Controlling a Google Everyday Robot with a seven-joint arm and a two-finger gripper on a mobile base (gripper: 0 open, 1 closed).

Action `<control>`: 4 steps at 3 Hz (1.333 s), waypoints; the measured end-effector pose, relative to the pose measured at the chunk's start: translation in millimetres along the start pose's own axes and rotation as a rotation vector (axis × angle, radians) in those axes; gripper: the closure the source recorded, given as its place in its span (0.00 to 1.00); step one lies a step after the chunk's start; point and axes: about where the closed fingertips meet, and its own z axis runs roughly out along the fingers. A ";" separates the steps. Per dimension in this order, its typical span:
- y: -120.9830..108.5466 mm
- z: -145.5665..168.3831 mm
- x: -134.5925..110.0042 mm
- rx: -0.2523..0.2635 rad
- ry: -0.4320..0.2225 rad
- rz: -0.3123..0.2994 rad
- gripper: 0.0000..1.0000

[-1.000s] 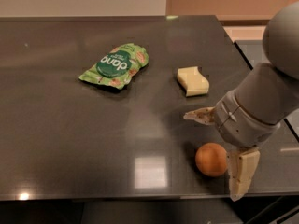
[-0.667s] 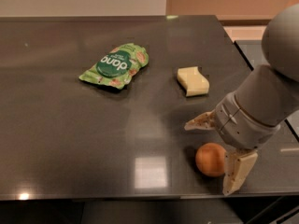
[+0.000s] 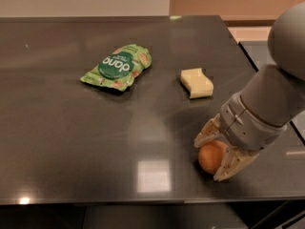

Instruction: Move orange near green rice chip bag

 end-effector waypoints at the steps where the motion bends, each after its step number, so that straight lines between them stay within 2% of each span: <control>1: -16.6 -11.8 -1.5 0.023 0.018 0.032 0.87; 2: -51.5 -26.1 -11.0 0.072 0.042 0.085 1.00; 3: -90.9 -32.3 -27.8 0.127 0.021 0.132 1.00; 4: -134.7 -35.8 -41.8 0.179 -0.030 0.207 1.00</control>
Offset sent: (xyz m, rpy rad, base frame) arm 0.0819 0.0404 0.0555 -0.0167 -0.0730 -0.2123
